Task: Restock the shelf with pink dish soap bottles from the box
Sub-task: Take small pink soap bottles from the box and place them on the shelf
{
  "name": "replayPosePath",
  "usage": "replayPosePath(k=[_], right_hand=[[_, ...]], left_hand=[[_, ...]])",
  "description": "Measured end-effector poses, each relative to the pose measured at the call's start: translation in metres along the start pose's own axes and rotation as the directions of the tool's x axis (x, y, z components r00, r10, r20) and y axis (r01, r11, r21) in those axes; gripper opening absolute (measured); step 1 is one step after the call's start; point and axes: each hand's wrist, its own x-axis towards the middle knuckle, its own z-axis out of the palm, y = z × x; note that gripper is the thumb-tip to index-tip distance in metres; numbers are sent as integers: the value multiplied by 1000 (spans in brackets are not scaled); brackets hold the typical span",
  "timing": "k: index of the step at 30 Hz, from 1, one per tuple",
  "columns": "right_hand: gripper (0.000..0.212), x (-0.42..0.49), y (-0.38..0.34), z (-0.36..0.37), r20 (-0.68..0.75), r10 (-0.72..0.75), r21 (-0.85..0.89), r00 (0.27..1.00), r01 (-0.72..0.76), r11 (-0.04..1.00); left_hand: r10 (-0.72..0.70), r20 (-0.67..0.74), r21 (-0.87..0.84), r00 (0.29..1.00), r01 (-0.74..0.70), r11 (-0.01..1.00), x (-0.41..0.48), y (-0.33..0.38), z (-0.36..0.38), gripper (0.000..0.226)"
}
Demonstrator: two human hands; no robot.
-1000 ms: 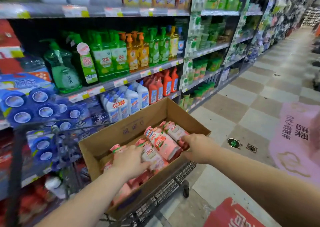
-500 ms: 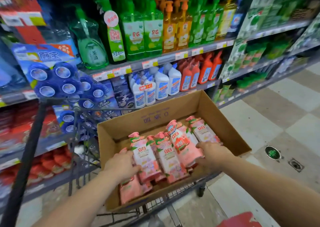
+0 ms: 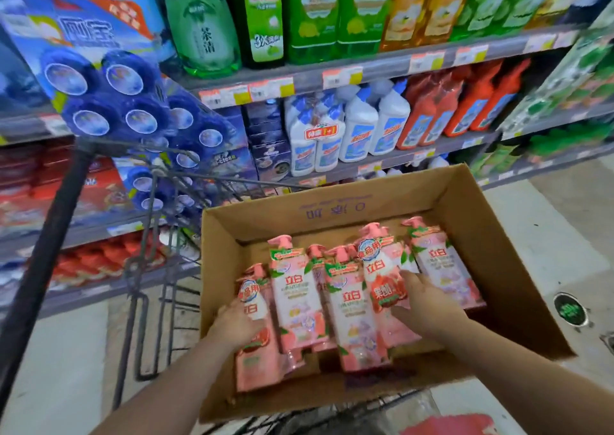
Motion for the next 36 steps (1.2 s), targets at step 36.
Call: replayPosePath(k=[36], right_hand=[[68, 72, 27, 35, 101, 5, 429, 995, -48, 902]], left_hand=[[-451, 96, -614, 887, 409, 674, 20, -5, 73, 72]])
